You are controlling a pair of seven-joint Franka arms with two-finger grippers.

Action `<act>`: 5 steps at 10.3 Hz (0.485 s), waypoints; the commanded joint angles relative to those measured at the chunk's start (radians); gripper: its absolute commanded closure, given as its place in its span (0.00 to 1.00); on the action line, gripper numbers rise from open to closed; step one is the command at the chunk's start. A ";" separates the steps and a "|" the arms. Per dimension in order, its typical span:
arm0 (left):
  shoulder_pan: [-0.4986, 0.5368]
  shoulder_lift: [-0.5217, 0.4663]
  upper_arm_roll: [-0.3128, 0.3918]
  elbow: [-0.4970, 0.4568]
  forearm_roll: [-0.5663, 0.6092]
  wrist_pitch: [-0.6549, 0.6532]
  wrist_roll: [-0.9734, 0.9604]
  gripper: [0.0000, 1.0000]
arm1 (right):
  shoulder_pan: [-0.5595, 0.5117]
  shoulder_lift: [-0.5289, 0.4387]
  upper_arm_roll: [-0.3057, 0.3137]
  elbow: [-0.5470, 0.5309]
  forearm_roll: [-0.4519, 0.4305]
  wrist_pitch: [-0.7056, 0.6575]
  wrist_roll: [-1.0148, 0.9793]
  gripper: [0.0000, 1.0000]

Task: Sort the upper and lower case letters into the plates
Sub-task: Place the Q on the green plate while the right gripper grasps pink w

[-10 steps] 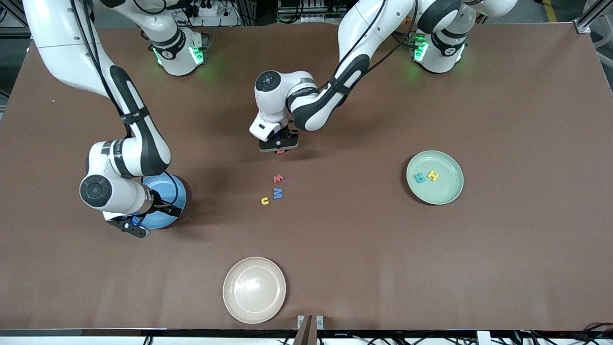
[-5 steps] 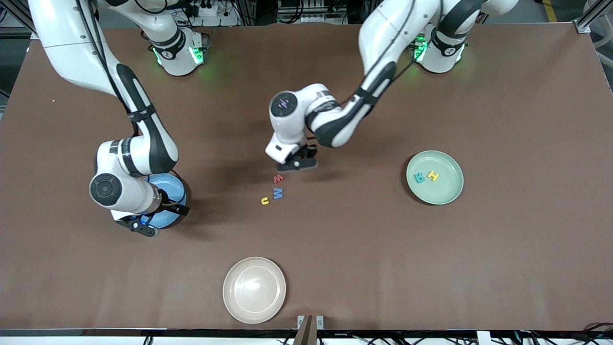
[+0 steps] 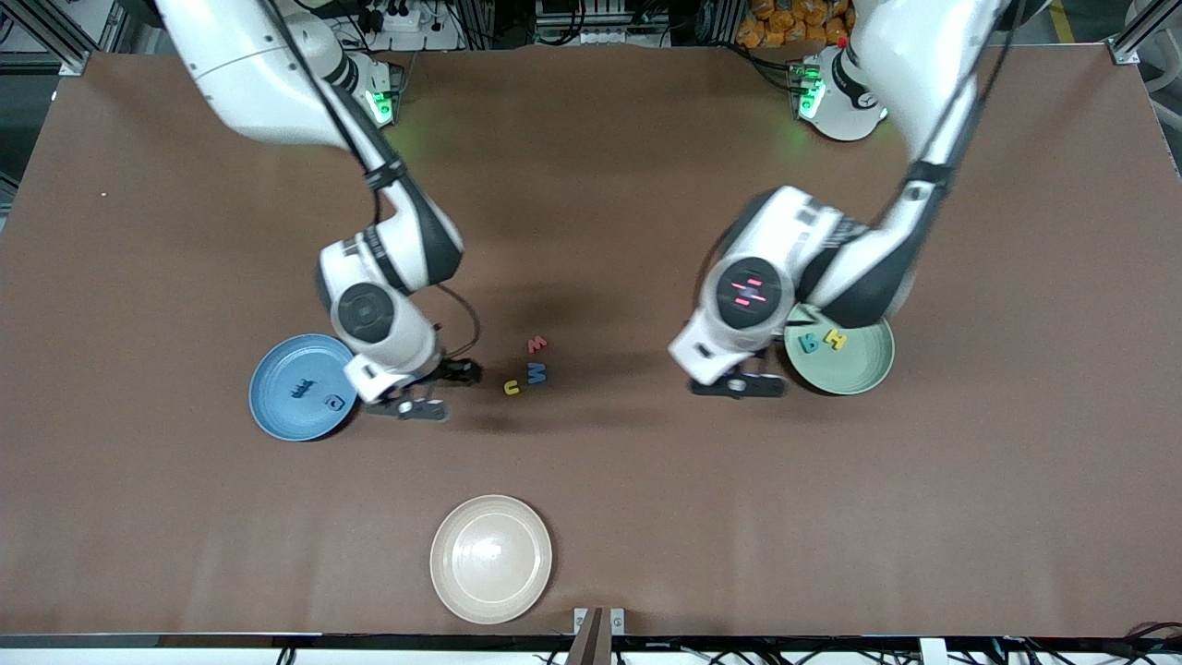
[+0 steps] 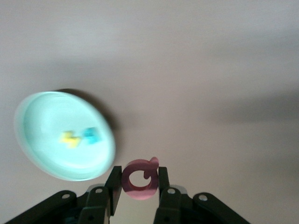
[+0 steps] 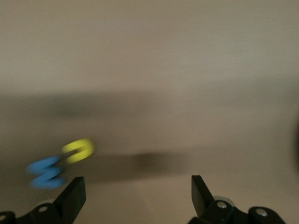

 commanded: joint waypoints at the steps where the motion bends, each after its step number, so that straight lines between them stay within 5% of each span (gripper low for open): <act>1: 0.218 -0.127 -0.019 -0.201 -0.012 0.022 0.272 1.00 | 0.140 0.005 -0.003 -0.007 -0.012 0.019 -0.059 0.00; 5: 0.451 -0.244 -0.062 -0.658 -0.026 0.488 0.373 1.00 | 0.191 0.086 -0.005 0.004 -0.023 0.020 -0.328 0.00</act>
